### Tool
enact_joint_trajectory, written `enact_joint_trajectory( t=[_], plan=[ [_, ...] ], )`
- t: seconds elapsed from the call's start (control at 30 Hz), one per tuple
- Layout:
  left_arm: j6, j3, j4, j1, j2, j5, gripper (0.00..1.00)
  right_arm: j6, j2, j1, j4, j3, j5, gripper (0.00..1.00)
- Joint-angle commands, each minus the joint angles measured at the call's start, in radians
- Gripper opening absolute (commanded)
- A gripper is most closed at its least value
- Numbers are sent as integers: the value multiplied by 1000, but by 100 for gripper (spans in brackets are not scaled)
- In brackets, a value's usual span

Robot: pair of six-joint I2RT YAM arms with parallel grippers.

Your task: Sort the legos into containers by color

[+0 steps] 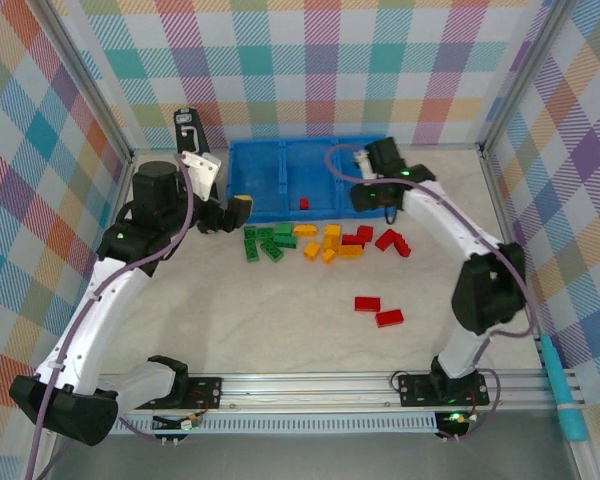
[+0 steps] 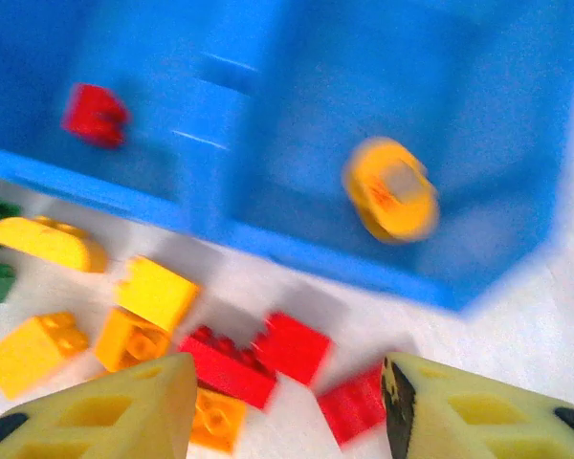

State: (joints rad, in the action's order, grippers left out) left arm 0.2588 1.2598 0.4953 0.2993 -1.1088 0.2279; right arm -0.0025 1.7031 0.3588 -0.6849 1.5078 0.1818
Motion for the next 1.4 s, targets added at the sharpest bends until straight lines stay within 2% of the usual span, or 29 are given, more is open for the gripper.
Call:
enact_joint_trajectory(
  t=[0.0, 0.13, 0.33, 0.53, 0.7, 0.83, 1.03, 1.23, 1.37],
  plan=[
    [0, -9, -15, 4, 21, 30, 100, 116, -56, -82, -74, -134, -23, 59],
    [-5, -7, -15, 3, 6, 41, 100, 149, -102, -145, -96, -240, -96, 70],
    [-11, -5, -12, 3, 0, 55, 100, 133, -53, -186, -87, -294, -156, 86],
    [-11, -7, -14, 4, 8, 53, 100, 104, 24, -216, -45, -304, -146, 86],
    [-9, -7, -12, 3, 6, 50, 100, 65, 75, -219, -4, -294, -128, 82],
    [-10, -4, -9, 3, -2, 54, 100, 37, 103, -225, 21, -284, -111, 71],
    [-12, -1, -8, 3, -8, 56, 100, 16, 155, -231, 19, -255, -98, 62],
    [-10, 0, -6, 3, -9, 53, 100, 13, 181, -235, 24, -253, -96, 41],
    [-10, 0, -4, 3, -10, 53, 100, 9, 164, -237, 8, -256, -93, 30]
  ],
)
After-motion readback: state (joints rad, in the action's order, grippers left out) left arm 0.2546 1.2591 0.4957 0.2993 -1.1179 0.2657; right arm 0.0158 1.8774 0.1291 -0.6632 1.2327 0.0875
